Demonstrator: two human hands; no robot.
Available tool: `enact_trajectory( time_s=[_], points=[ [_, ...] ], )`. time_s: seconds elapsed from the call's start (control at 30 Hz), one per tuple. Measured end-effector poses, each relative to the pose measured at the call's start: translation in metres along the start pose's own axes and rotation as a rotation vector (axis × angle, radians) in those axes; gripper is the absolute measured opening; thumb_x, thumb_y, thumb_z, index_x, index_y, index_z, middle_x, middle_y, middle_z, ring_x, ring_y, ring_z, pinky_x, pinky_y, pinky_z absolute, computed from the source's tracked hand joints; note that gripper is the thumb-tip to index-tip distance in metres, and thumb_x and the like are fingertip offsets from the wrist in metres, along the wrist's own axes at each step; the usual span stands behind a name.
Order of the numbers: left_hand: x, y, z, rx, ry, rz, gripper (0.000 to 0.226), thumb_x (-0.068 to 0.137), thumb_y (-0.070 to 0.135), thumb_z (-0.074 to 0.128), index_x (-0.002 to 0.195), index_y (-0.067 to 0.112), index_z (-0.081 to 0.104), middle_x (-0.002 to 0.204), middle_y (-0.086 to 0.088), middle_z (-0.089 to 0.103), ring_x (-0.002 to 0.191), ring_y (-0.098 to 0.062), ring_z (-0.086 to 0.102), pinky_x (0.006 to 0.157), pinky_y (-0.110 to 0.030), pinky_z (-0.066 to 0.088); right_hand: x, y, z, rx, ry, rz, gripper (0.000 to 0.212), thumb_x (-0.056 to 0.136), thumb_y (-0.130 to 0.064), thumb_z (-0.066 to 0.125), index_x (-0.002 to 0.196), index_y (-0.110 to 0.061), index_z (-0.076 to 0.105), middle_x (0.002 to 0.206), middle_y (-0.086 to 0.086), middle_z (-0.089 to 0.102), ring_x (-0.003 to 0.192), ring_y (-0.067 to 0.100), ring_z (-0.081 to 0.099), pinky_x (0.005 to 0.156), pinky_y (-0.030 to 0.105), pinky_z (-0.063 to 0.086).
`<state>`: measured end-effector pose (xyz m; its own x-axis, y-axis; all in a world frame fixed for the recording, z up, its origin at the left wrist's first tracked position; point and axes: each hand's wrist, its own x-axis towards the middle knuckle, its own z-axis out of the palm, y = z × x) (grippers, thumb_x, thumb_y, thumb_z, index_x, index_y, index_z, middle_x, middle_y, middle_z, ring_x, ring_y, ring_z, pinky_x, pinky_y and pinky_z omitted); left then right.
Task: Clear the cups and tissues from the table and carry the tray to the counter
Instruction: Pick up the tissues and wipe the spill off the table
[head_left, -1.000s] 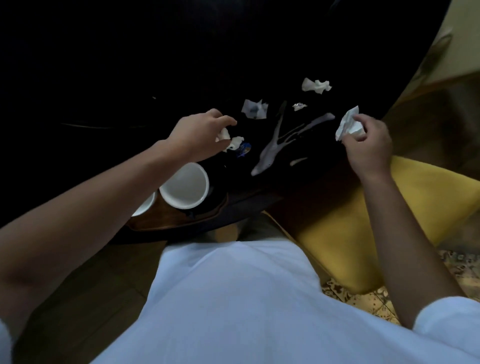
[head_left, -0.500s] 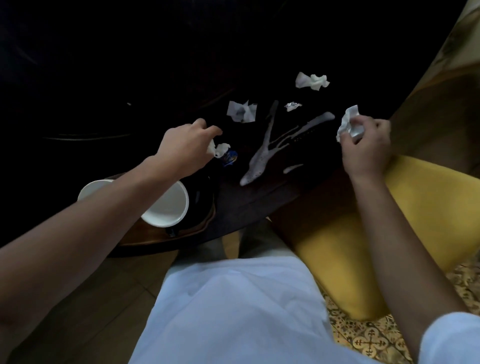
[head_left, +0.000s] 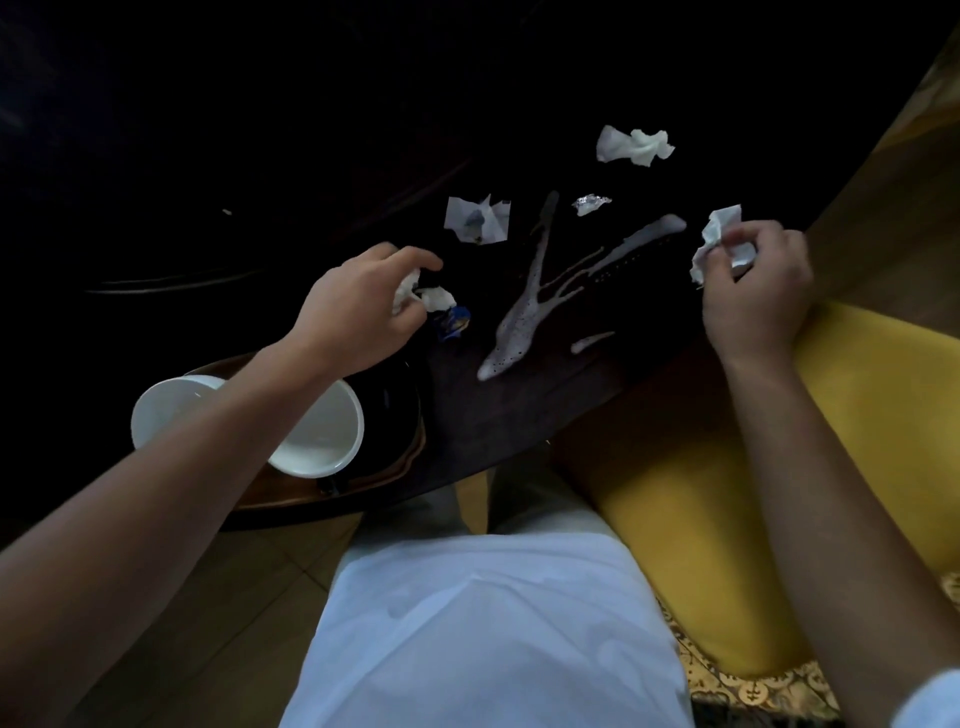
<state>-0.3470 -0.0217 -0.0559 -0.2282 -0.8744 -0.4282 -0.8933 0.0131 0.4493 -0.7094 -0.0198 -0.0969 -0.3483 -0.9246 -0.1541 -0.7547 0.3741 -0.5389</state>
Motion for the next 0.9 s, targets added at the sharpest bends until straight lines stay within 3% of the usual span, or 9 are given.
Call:
enact_trajectory(
  time_s=[0.23,0.43,0.53,0.67,0.9],
  points=[
    [-0.001,0.002,-0.008,-0.069,0.048,-0.003,0.029,0.096,0.026,0.06,0.124,0.029,0.07,0.104,0.008,0.054,0.082,-0.015,0.057,0.07,-0.031,0.046,-0.001,-0.005,0.005,0.014,0.069,-0.006,0.024,0.093,-0.019,0.057,0.108,-0.002,0.064,0.118,0.022,0.058,0.099,0.032,0.06,0.064,-0.006,0.028],
    [-0.005,0.007,-0.003,0.075,-0.066,0.035,0.068,0.083,0.053,0.075,0.142,0.025,0.055,0.125,-0.001,0.052,0.095,-0.018,0.059,0.074,-0.034,0.052,-0.001,-0.005,0.006,0.018,0.091,-0.011,0.024,0.093,-0.018,0.057,0.107,0.0,0.064,0.117,0.023,0.059,0.098,0.034,0.06,0.065,-0.006,0.027],
    [-0.003,0.01,0.001,0.129,-0.121,0.024,0.074,0.083,0.047,0.08,0.146,0.022,0.051,0.131,-0.007,0.048,0.102,-0.026,0.062,0.077,-0.034,0.051,-0.001,-0.006,0.006,0.017,0.094,-0.009,0.024,0.093,-0.019,0.057,0.107,-0.001,0.064,0.117,0.022,0.059,0.099,0.034,0.06,0.065,-0.006,0.028],
    [-0.001,0.013,0.007,0.137,-0.07,0.042,0.064,0.085,0.036,0.08,0.141,0.017,0.055,0.128,-0.011,0.05,0.097,-0.029,0.062,0.071,-0.031,0.043,-0.001,-0.006,0.006,0.008,0.102,0.007,0.023,0.093,-0.02,0.058,0.108,-0.004,0.065,0.118,0.019,0.059,0.099,0.031,0.061,0.064,-0.004,0.03],
    [-0.005,0.014,0.017,0.144,-0.006,0.058,0.054,0.082,0.025,0.083,0.129,0.009,0.061,0.127,-0.016,0.05,0.1,-0.033,0.061,0.069,-0.033,0.045,-0.001,-0.007,0.008,-0.016,0.108,0.027,0.025,0.094,-0.023,0.057,0.11,-0.004,0.063,0.12,0.018,0.058,0.101,0.031,0.061,0.062,-0.004,0.031]
  ],
)
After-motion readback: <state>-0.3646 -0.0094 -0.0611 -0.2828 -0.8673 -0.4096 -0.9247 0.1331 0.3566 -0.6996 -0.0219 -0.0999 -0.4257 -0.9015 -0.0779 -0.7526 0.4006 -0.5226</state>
